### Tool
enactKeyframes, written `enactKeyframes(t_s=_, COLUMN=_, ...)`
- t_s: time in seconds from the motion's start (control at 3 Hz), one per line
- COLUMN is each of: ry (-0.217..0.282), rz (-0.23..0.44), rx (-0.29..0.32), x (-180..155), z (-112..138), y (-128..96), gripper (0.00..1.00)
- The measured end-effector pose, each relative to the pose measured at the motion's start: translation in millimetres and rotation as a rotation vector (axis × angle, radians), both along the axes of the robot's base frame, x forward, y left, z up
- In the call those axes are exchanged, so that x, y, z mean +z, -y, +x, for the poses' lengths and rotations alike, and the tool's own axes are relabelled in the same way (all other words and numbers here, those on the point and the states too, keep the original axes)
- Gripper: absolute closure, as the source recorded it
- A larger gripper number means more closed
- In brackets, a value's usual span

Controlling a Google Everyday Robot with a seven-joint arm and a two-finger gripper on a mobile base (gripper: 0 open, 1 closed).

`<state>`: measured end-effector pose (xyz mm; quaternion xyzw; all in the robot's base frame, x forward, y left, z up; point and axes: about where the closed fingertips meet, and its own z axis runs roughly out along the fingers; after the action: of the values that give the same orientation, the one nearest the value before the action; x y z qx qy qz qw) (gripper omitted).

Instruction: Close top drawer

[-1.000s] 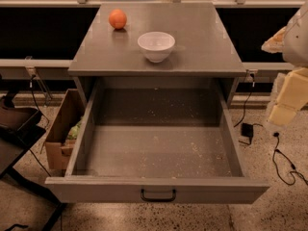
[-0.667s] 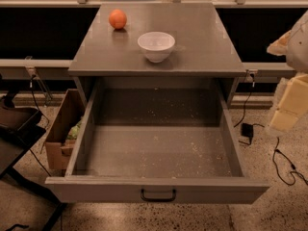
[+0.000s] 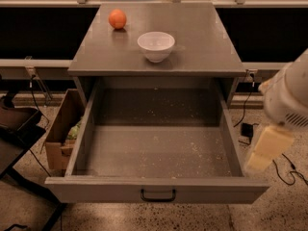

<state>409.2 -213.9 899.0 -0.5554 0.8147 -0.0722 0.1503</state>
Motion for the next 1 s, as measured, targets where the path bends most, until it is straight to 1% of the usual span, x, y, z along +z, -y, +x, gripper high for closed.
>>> enactKeyframes(t_s=0.33, ry=-0.080, rz=-0.028, rx=-0.037, x=-101.4, z=-16.9, y=-5.8, gripper=0.00)
enactKeyframes(t_s=0.67, ry=-0.173, rz=-0.040, rx=-0.070, x=-166.0, z=-45.4, y=-8.6, gripper=0.00)
enactKeyframes(t_s=1.0, ry=-0.236, rz=-0.131, rx=-0.167, x=-179.4, z=-116.2, y=9.0, gripper=0.26)
